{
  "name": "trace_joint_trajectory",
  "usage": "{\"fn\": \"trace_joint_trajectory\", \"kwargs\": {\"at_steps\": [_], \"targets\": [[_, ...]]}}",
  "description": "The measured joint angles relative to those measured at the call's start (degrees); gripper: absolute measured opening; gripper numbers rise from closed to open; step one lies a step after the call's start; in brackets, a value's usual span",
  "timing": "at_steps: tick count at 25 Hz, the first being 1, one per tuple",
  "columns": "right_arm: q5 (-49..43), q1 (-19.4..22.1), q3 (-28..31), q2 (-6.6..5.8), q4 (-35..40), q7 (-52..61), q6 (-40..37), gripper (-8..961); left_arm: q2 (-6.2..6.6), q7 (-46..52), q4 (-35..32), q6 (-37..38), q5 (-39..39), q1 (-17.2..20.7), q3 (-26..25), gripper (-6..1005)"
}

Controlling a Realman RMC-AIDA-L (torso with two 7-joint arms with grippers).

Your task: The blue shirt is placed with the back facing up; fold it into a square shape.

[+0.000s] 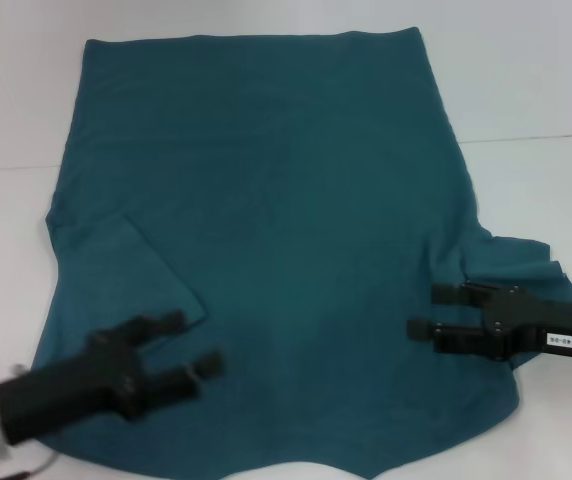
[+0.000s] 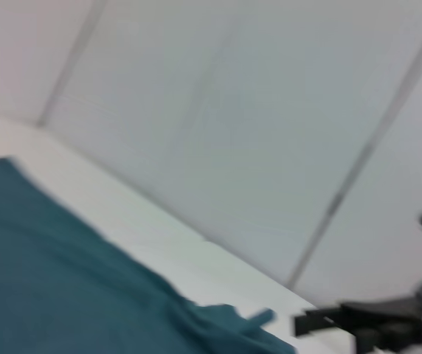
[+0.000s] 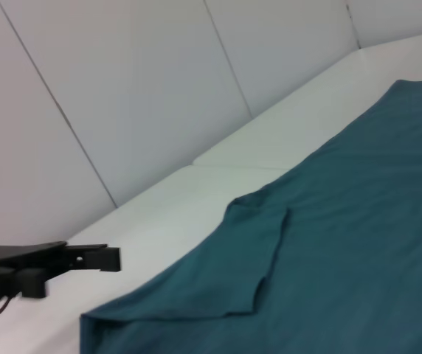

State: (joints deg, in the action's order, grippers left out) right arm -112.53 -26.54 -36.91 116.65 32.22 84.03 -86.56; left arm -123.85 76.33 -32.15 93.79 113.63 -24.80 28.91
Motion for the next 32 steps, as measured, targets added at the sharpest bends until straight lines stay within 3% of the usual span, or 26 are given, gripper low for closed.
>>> {"fn": "trace_joint_trajectory", "kwargs": {"at_steps": [6,17,27,32], "targets": [[0.0,1.6,0.4,-1.37,1.3,0.0,-0.9,898,-0.3,-6.6,1.6,0.1,-0.1,-2.3,7.7,906],[-6.0,2.2,3.4,-4.42,5.8,13.3,1.8,899,-0.11,-12.3,-0.2,-3.2,0.5,-2.9,8.8,905],[-12.4,0.7,5.6,-4.92,11.0,30.1,9.9,900,0.02,-10.9,-3.1,-2.5,1.1,-2.2,10.2,905],[-14.0,-0.7,5.6,-4.7,11.1,31.6,12.5,900,0.01,-10.7,-3.5,-2.5,1.8,-2.0,10.2,907]]}}
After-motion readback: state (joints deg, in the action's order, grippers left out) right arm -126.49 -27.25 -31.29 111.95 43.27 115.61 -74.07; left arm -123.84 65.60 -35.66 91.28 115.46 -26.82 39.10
